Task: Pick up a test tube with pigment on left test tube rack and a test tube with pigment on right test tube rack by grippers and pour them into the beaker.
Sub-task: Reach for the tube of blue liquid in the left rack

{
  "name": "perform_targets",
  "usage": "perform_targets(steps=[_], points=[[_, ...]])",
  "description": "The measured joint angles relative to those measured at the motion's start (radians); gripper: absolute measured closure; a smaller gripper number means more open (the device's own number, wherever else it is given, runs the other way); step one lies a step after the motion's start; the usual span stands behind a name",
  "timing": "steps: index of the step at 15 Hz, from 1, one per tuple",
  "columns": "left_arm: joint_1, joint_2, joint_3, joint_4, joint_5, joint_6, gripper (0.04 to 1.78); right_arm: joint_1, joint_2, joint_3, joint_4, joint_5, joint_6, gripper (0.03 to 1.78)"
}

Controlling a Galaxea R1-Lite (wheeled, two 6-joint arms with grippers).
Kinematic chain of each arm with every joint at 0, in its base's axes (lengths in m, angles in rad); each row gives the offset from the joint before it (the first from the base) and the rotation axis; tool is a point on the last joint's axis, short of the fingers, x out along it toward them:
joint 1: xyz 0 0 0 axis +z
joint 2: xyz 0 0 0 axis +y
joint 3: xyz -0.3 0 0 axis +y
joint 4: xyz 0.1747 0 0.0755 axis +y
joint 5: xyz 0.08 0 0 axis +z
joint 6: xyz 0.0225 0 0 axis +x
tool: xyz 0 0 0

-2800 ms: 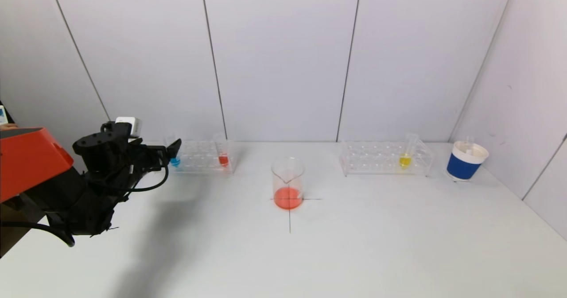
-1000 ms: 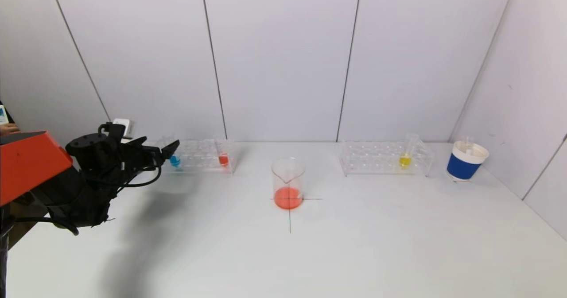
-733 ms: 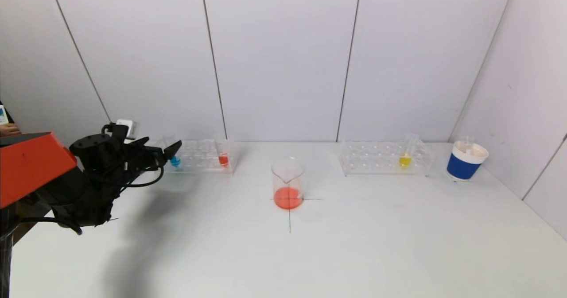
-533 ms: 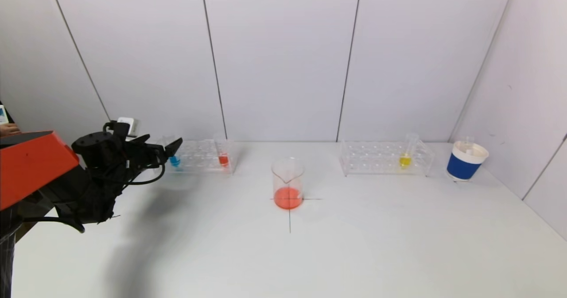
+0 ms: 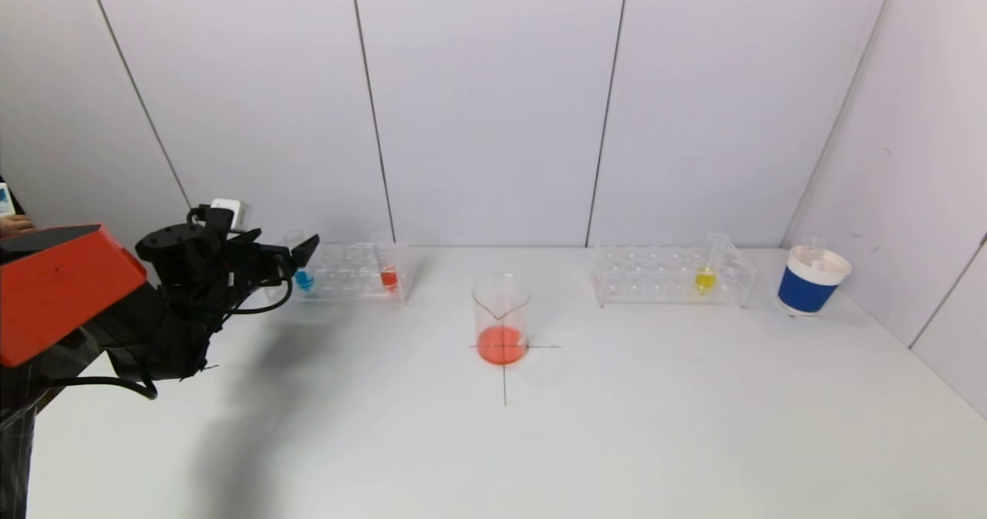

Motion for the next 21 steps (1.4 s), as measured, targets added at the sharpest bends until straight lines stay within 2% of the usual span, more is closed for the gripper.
perform_targets(steps=[21], points=[[-0.042,0.016,0.009,-0.001,0.004,0.024,0.06,0.0,0.0,0.0,0.0,0.0,0.0,0.05]])
